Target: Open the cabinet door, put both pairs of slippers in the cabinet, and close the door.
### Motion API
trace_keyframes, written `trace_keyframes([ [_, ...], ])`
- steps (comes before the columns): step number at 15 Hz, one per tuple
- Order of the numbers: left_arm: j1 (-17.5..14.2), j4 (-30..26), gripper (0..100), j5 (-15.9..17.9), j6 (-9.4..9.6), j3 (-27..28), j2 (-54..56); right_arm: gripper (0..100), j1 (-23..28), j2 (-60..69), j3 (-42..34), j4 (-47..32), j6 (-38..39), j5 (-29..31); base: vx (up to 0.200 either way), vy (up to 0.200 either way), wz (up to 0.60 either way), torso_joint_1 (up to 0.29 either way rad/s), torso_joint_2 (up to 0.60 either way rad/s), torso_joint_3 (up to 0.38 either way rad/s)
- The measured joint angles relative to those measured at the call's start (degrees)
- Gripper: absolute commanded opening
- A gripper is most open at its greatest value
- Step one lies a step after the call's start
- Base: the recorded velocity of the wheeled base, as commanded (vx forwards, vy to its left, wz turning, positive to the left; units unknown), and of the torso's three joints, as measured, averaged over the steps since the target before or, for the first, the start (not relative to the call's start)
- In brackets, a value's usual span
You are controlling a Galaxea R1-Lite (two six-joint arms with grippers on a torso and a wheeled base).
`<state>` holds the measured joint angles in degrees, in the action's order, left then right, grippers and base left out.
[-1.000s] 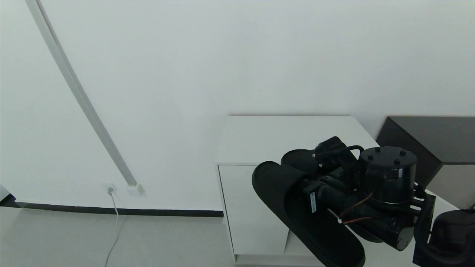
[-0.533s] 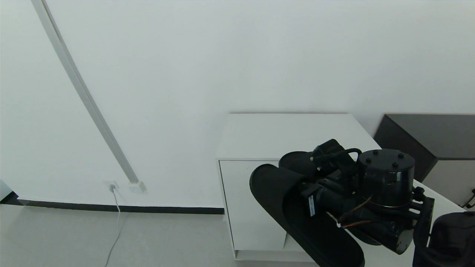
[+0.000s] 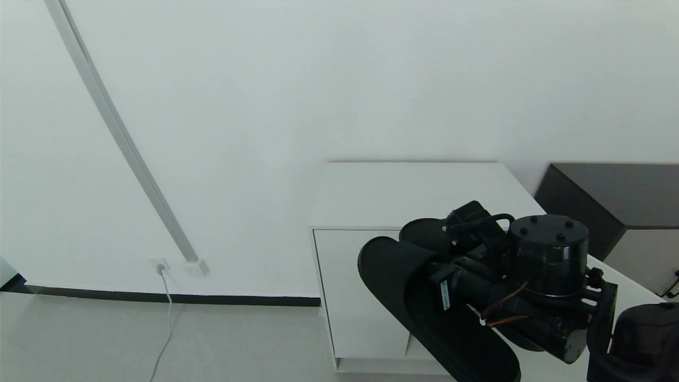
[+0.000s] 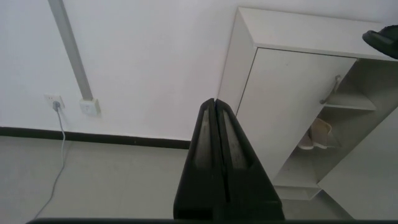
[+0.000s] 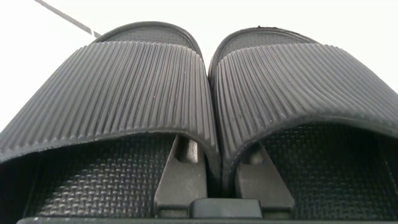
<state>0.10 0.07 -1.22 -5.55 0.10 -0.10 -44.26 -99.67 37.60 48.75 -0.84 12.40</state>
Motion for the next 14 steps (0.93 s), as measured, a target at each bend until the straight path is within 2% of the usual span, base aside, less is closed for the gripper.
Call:
trace_keyframes([
  [14,0.0,0.0,0,0.0,0.05,0.0,0.0,0,0.0,-0.4,0.0,0.0,0.4,-0.1,0.0,-0.2,0.0,0.001,0.0,0.0],
])
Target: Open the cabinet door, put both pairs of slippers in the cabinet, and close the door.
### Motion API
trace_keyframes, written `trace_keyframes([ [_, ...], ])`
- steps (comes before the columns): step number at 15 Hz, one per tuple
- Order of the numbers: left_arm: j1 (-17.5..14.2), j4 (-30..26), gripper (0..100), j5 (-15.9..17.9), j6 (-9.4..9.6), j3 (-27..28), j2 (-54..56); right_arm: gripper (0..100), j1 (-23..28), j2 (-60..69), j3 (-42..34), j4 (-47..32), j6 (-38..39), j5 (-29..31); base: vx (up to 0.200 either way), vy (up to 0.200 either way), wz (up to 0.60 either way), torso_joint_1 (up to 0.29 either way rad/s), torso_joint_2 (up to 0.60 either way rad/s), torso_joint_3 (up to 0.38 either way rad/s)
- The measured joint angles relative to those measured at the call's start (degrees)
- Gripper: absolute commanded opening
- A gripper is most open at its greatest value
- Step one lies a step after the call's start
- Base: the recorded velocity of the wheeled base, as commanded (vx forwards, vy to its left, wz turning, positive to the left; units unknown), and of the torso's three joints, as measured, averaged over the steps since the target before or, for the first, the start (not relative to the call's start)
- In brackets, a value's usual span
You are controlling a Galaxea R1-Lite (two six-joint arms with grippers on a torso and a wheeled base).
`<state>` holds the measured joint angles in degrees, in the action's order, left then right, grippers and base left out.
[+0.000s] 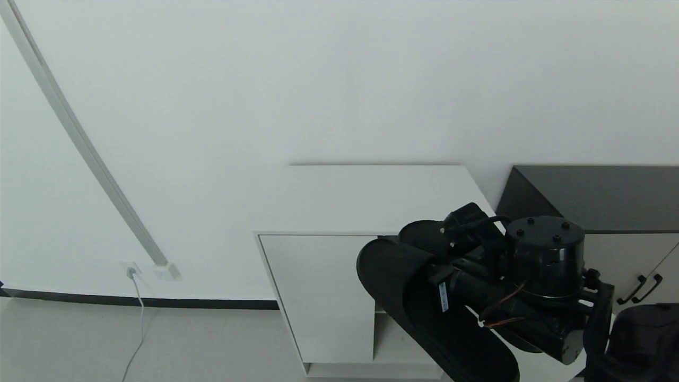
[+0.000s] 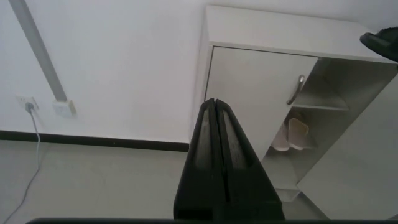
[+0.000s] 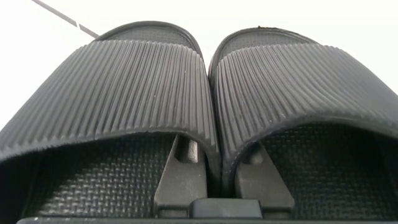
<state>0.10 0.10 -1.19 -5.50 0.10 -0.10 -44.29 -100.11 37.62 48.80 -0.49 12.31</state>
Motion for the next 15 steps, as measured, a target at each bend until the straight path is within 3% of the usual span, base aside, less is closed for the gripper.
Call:
trace_keyframes([
  [6,0.0,0.0,0,0.0,-0.02,0.0,0.0,0,0.0,-0.1,-0.1,0.0,0.0,0.0,0.0,-0.2,0.0,0.002,0.0,0.003],
  [15,0.0,0.0,0,0.0,-0.02,0.0,0.0,0,-0.1,-0.3,-0.3,0.0,-0.2,0.1,0.0,0.0,0.0,0.0,0.0,0.0],
])
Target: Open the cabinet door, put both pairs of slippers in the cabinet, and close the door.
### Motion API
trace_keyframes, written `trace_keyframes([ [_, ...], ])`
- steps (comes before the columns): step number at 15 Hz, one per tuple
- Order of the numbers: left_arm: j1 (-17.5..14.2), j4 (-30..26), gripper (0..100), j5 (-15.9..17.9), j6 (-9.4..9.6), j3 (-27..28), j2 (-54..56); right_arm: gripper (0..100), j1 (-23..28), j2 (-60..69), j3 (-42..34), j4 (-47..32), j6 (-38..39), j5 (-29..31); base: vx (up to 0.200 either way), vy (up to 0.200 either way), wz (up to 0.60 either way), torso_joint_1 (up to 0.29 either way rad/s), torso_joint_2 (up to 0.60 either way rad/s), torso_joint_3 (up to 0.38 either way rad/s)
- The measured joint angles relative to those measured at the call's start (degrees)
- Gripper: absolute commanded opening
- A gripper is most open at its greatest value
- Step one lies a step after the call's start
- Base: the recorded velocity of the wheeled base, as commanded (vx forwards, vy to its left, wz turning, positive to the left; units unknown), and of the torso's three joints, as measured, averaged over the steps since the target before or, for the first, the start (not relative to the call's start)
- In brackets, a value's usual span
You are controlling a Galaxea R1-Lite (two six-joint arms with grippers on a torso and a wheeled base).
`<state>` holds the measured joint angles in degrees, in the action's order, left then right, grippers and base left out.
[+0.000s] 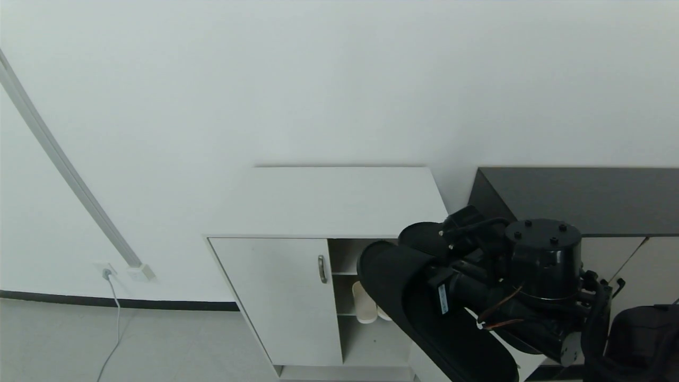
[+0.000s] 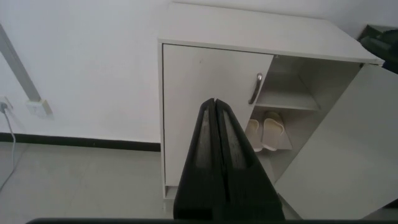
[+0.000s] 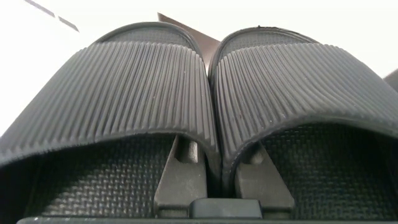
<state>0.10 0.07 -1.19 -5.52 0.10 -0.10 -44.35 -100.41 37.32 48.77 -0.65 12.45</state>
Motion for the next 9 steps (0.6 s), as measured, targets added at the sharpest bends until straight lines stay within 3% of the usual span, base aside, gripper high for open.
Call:
trace_keyframes([
  [6,0.0,0.0,0,0.0,-0.05,0.0,0.0,0,0.0,-0.5,-0.4,0.0,-0.1,-0.2,0.0,0.0,0.0,0.0,0.0,0.0],
  [9,0.0,0.0,0,0.0,-0.06,0.0,0.0,0,-0.4,-0.7,-0.8,0.0,-0.1,-0.3,0.0,0.0,0.0,-0.113,0.23,0.129],
])
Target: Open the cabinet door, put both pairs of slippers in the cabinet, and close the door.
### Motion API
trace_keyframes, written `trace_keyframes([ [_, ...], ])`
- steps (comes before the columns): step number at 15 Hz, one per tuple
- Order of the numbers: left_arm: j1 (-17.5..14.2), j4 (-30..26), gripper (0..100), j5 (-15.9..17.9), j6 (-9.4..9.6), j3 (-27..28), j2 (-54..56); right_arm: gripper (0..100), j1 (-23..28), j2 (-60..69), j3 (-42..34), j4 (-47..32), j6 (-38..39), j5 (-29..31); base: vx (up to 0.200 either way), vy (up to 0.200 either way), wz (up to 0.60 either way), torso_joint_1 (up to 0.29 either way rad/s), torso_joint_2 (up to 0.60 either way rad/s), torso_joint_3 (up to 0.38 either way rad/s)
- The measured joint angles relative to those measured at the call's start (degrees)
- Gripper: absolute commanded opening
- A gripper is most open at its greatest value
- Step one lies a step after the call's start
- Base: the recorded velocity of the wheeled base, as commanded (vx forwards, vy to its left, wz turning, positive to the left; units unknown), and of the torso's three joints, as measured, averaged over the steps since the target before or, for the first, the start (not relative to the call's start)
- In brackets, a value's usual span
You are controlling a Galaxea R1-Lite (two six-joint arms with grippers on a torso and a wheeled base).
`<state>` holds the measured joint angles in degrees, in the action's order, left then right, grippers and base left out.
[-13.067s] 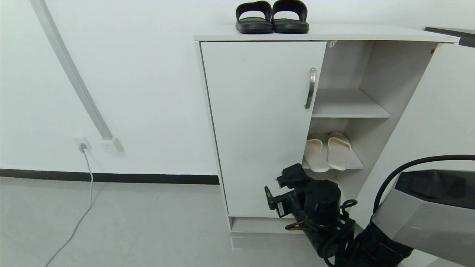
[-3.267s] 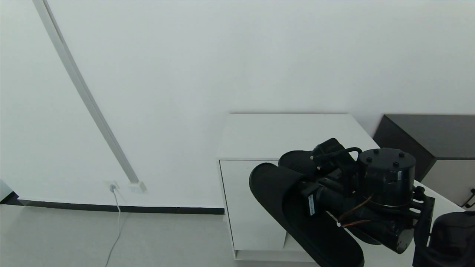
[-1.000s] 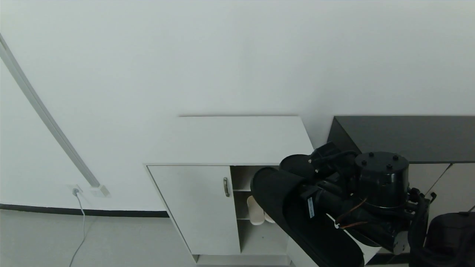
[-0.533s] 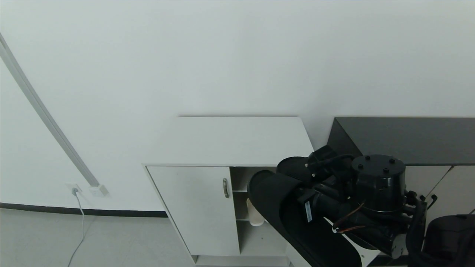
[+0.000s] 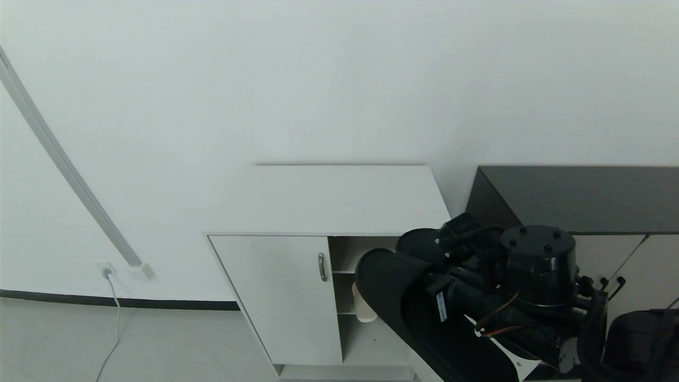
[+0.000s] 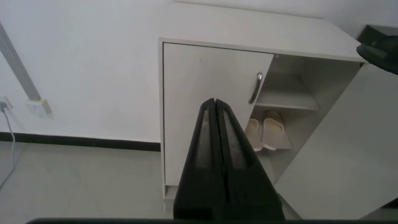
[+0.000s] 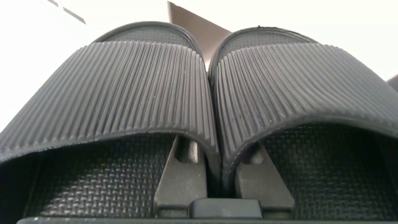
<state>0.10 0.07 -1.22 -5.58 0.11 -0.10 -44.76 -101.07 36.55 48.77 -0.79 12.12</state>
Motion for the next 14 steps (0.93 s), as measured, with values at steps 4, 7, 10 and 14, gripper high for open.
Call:
trace_keyframes([
  [4,0.0,0.0,0,0.0,0.01,0.0,0.0,0,-0.1,-0.3,-0.2,0.0,0.0,0.0,0.0,0.0,0.0,-0.158,0.36,0.194],
  [7,0.0,0.0,0,0.0,0.04,0.0,0.0,0,-0.1,-0.4,-0.4,0.1,0.0,0.0,0.0,0.0,0.0,-0.168,0.37,0.206],
  [10,0.0,0.0,0,0.0,0.0,0.0,0.0,0,-0.1,-0.4,-0.4,0.1,0.0,-0.1,0.0,0.0,0.0,-0.181,0.43,0.247],
  [14,0.0,0.0,0,0.0,-0.02,0.0,0.0,0,-0.1,-0.7,-0.4,0.1,-0.1,-0.1,0.0,0.0,0.0,-0.229,0.55,0.308],
])
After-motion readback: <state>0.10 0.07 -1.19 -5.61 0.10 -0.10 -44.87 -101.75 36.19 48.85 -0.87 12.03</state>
